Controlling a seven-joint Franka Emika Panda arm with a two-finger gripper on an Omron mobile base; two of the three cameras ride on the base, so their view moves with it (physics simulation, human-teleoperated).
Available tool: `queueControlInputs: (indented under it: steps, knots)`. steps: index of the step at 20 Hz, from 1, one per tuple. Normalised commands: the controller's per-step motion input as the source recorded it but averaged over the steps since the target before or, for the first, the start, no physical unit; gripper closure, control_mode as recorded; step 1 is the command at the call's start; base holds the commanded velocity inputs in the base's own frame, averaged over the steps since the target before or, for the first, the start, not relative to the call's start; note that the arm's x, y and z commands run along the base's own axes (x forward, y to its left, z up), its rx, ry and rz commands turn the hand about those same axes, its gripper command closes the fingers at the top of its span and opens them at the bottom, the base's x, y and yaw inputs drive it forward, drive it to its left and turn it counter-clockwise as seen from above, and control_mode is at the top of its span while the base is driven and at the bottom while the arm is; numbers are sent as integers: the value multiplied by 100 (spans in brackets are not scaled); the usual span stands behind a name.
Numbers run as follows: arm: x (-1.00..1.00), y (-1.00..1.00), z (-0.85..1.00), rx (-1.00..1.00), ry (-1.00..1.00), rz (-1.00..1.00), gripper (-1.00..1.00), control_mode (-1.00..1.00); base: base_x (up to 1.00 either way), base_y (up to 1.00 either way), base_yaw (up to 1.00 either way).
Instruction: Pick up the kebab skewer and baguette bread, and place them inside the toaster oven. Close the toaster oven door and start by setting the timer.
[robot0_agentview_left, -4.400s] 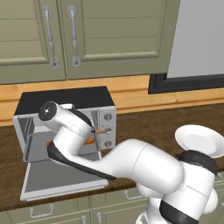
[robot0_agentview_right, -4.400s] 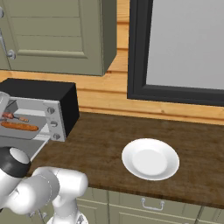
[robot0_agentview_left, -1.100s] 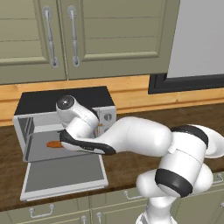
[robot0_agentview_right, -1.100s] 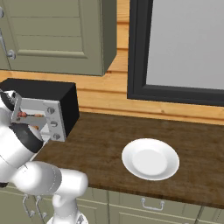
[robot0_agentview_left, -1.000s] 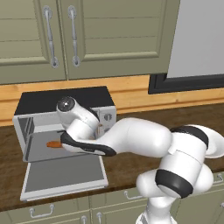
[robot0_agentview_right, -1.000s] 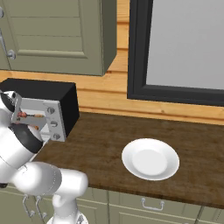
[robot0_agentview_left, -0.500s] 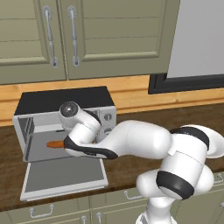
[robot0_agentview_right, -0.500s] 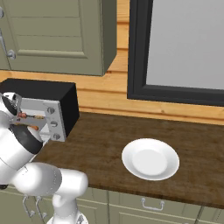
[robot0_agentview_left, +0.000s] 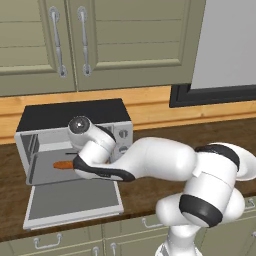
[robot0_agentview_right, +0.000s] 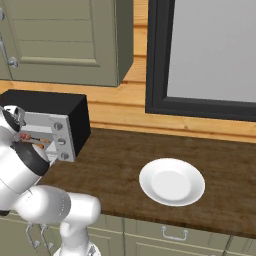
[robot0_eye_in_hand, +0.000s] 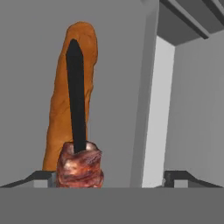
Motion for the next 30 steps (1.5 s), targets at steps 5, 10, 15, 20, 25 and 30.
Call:
queueControlInputs:
  steps: [5,10,15,20,25,30]
  knots:
    - [20,0,37,0,6,0,-100,-100,0,0,0]
    - [15,0,40,2,12,0,-100,-100,0,0,0]
    - [-1,0,33,5,7,0,-100,-100,0,0,0]
    - [-94,0,0,9,-4,-16,-100,-100,0,0,0]
    - [-94,-26,0,31,-3,-41,-100,-100,0,0,0]
    - [-47,-21,0,26,-3,-38,-100,-100,0,0,0]
